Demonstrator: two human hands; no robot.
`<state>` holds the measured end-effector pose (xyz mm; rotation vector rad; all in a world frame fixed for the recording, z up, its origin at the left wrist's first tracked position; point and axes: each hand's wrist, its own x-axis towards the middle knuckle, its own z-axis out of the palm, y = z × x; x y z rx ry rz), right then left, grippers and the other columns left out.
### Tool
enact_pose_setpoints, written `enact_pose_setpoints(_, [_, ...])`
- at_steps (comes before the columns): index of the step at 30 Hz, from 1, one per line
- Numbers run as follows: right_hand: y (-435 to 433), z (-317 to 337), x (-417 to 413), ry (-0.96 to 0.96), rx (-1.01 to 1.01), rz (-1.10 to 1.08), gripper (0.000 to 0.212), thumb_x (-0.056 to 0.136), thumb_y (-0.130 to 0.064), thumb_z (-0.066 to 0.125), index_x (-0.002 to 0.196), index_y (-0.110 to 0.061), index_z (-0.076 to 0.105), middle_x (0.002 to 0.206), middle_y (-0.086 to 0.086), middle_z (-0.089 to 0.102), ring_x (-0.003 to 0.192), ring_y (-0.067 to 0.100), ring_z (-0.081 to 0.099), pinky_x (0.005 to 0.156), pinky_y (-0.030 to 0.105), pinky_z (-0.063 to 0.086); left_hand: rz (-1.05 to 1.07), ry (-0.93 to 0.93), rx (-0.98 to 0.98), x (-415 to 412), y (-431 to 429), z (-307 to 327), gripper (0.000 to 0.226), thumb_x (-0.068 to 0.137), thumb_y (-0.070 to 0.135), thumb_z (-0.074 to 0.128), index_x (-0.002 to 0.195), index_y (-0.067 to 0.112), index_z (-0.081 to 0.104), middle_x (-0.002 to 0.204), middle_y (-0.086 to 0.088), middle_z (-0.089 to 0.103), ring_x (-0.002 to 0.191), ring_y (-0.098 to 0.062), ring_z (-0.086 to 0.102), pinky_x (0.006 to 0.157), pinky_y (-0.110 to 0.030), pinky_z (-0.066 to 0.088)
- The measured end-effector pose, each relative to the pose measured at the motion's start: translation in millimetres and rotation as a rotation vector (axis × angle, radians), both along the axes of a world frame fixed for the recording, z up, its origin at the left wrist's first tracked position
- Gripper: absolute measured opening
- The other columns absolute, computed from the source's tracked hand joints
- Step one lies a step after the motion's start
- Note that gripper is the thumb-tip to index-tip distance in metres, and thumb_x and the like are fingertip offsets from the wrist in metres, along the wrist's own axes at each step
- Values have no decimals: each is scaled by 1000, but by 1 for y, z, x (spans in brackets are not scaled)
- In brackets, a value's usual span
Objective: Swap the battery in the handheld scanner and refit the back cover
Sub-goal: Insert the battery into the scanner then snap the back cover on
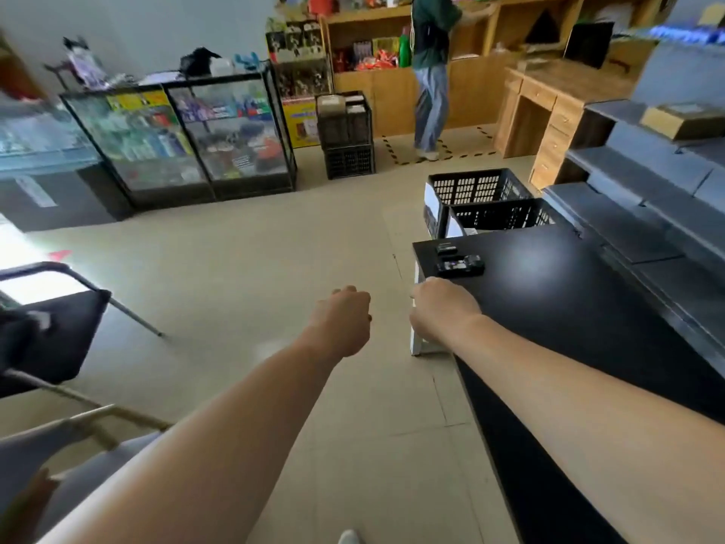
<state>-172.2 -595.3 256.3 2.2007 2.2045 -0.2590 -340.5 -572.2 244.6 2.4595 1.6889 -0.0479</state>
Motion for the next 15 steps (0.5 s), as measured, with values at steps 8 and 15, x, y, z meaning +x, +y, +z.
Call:
enact_pose_setpoints(8, [145, -24, -65, 23, -28, 19, 13, 82, -5, 48, 79, -18, 49, 90, 7, 57, 83, 32, 57, 65, 31, 40, 8, 43, -10, -69, 135, -16, 28, 99, 23, 49, 122, 10, 59, 123, -11, 57, 115, -31, 53, 81, -39, 45])
enact_pose_setpoints(15, [246, -28, -78, 34, -38, -12, 10, 86, -6, 48, 87, -15, 53, 94, 8, 56, 85, 31, 57, 65, 31, 38, -32, 80, -45, -80, 242, -12, 31, 100, 25, 49, 126, 11, 57, 126, -10, 56, 119, -31, 52, 86, -41, 46])
